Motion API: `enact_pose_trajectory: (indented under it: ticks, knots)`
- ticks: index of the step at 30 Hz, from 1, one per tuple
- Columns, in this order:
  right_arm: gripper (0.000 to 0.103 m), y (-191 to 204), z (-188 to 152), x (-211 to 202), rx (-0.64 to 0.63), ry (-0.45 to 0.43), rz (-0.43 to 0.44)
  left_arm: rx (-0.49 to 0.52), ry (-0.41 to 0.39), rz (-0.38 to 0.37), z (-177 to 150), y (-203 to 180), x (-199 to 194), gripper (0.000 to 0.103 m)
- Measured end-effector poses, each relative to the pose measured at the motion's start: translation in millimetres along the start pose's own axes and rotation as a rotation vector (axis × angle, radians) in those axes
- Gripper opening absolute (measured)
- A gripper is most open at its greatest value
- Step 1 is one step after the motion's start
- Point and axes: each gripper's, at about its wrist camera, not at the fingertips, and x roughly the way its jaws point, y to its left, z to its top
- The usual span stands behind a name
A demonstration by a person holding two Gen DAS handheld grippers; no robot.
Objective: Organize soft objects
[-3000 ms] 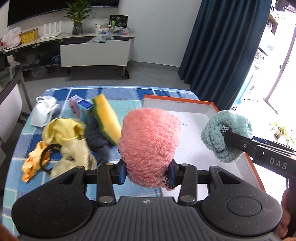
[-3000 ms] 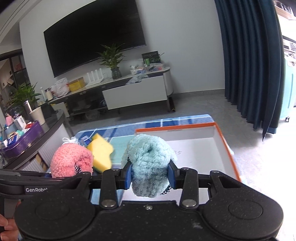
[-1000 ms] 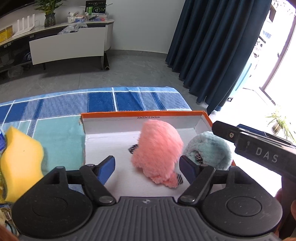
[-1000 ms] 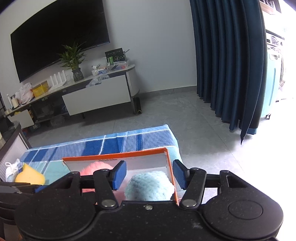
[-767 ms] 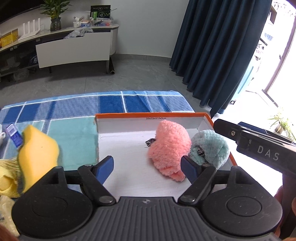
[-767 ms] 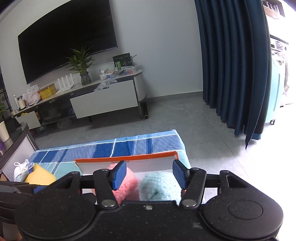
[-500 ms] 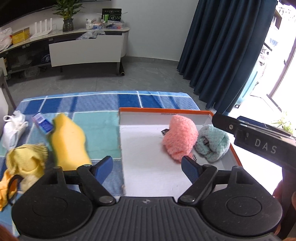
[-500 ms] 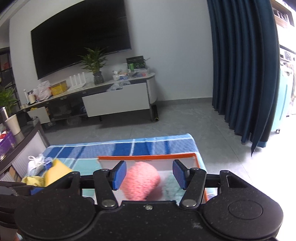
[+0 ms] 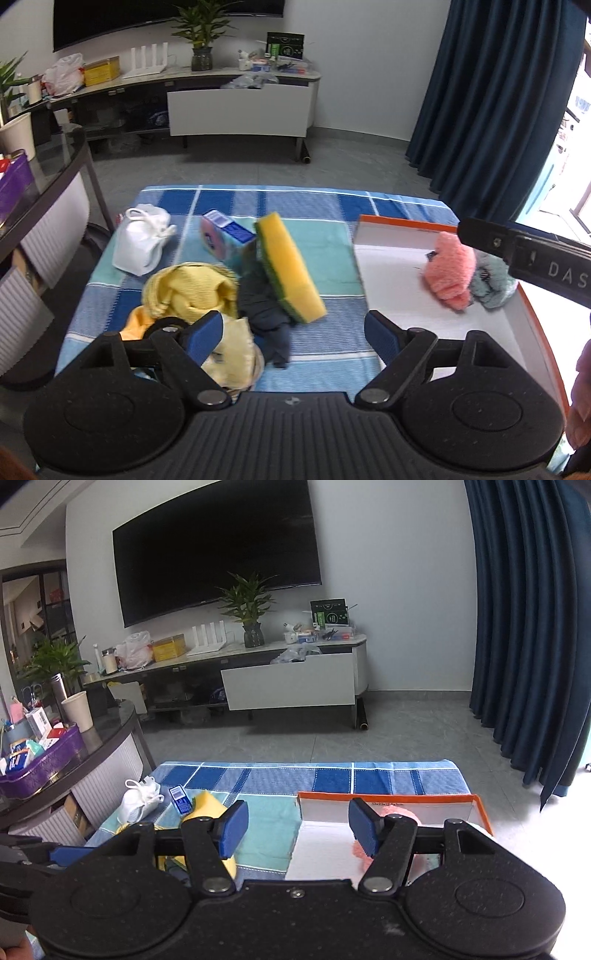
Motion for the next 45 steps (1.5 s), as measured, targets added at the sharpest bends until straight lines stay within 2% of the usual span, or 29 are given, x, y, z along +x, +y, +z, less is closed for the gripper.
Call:
enact_pose_trajectory:
  ticks: [10,35,45]
  knots:
    - [0.073,15,-13,15,-0.012,0.044,-0.006,-0.028,-0.021,0.0,-1,19,-3,0.087]
    - [0.073,66,-30,38,-0.098,0.082,0.06,-0.092,-0.014,0.073,-9,70,-4,0.087]
    - [0.073,80,-37,52,-0.134,0.119,0.09,-0.167,0.007,0.151,-13,107,3,0.09]
